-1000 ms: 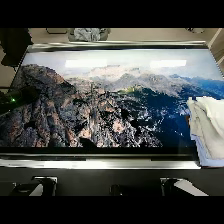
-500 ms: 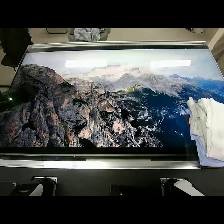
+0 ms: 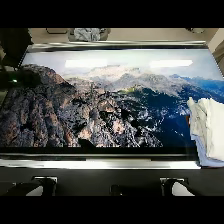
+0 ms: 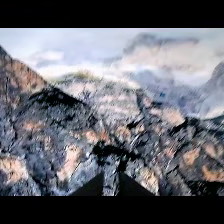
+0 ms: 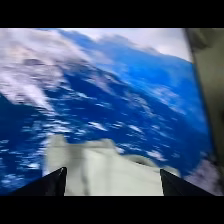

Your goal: Fold the shirts.

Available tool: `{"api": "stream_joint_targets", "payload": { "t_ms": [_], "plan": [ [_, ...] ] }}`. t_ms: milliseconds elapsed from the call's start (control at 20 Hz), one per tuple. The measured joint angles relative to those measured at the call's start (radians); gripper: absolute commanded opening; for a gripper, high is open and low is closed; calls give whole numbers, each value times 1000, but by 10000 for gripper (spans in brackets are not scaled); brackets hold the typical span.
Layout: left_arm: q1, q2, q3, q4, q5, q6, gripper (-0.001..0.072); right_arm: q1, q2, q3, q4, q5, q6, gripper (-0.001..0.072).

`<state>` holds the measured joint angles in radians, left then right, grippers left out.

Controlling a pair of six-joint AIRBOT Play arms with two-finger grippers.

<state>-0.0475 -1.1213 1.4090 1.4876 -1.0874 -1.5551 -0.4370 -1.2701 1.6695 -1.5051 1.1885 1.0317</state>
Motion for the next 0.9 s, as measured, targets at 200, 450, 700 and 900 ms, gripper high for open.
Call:
{"api": "stream_joint_targets", "payload": {
  "t_ms": [200,450,700,900],
  "plan": [
    [-35,-121,-66,98,-229,-61,603,307,-108,-78,14,215,35,532],
    [-71,-77,-222,131,-252,-68,604,443,-167,-186,5,361,31,566],
    [-80,-59,-262,141,-248,-68,605,472,-179,-212,-18,402,26,566],
    [-83,-57,-269,143,-247,-68,605,478,-180,-217,-23,412,23,566]
  ]
}}
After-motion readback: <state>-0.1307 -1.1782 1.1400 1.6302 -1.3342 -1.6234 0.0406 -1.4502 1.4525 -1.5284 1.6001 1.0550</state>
